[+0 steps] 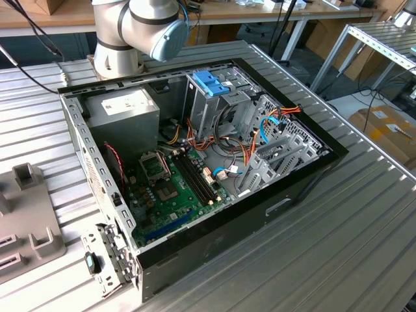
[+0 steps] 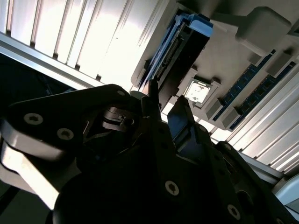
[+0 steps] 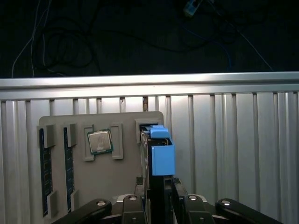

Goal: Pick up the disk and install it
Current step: 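Pick up the disk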

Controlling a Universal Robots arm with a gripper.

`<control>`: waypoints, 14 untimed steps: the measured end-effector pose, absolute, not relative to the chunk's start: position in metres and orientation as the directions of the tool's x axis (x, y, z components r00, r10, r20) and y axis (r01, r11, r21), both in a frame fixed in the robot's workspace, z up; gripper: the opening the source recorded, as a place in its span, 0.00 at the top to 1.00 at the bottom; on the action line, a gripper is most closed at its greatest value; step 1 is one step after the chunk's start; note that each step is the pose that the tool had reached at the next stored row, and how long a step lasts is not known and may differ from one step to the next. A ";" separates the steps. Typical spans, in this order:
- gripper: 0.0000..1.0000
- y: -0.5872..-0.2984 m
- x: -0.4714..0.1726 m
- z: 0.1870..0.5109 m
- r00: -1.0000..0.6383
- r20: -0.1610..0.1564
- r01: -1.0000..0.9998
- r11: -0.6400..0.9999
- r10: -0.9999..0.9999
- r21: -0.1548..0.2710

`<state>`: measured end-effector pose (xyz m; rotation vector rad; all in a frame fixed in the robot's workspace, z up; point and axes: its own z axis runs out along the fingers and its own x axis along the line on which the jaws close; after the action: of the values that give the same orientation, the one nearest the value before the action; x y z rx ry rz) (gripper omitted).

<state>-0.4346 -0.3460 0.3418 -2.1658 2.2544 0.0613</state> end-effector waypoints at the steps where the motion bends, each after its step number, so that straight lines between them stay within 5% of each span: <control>1: 0.64 -0.346 -0.435 0.342 -0.040 -0.038 -0.999 0.040 -0.998 0.018; 14: 0.64 -0.346 -0.442 0.337 -0.040 -0.038 -0.999 0.040 -0.998 0.018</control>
<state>-0.4423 -0.3460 0.3369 -2.1658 2.2545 0.0613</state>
